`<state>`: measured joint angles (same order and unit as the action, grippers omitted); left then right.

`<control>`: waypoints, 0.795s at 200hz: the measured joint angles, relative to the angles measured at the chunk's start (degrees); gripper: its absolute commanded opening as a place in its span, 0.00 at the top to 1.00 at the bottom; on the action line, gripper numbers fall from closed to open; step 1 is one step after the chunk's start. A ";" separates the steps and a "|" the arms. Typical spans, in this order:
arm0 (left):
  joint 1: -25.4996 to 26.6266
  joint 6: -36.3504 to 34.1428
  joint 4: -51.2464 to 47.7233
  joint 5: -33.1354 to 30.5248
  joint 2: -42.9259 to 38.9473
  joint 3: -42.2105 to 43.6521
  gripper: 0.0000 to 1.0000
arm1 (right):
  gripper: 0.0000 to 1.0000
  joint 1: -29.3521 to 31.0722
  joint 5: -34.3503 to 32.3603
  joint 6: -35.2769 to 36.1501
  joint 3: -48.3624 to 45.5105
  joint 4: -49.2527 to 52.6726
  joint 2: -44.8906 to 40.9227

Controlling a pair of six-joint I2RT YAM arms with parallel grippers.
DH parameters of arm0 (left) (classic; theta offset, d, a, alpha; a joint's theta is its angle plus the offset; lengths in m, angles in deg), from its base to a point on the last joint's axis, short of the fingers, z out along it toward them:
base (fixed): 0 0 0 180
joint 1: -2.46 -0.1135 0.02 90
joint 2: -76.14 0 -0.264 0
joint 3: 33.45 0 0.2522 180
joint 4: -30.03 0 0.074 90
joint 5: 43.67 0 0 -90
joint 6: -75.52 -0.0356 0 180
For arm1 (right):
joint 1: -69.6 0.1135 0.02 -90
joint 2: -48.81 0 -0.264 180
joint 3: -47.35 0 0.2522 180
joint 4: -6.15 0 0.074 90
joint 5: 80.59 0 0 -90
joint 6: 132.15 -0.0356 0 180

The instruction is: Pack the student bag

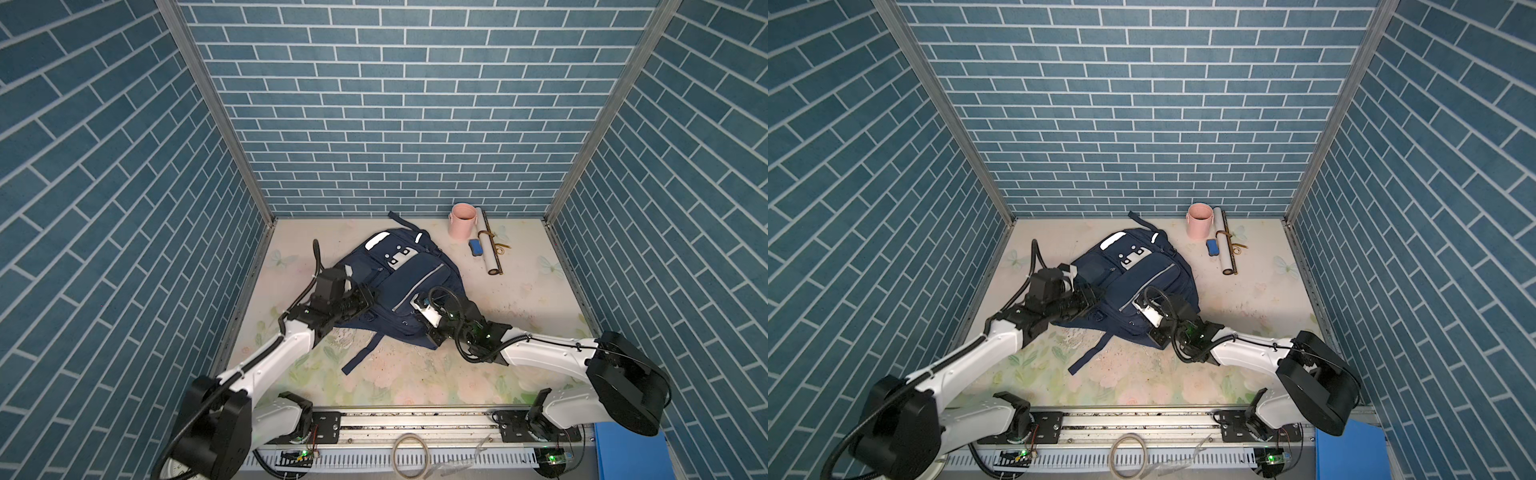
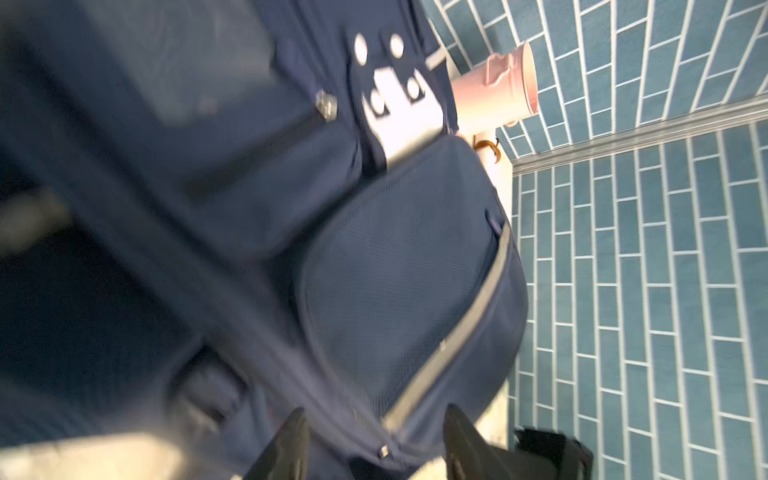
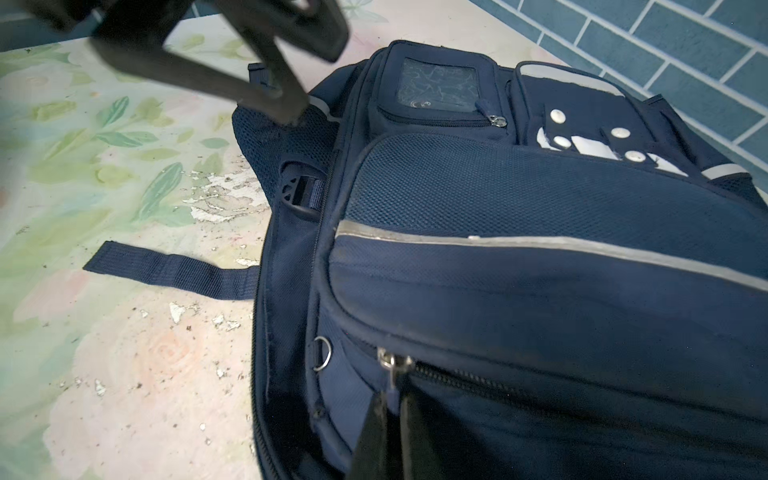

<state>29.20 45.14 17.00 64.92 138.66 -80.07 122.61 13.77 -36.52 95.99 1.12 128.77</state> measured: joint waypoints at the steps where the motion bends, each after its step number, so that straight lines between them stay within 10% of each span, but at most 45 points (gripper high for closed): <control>1: 0.33 0.44 0.15 -0.22 -0.28 0.28 0.43 | 1.00 0.00 0.02 -0.02 0.00 0.00 0.00; 47: 12.72 16.98 10.23 -12.39 -5.55 9.53 0.42 | 1.00 0.37 0.04 -0.90 0.00 0.39 0.00; 159: 17.66 25.38 24.68 -15.61 7.19 8.61 0.43 | 1.00 0.76 0.04 -2.40 -0.46 0.26 -0.04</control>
<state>46.86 70.51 41.68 49.31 145.85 -71.46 123.38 13.82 -38.93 95.53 1.38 128.73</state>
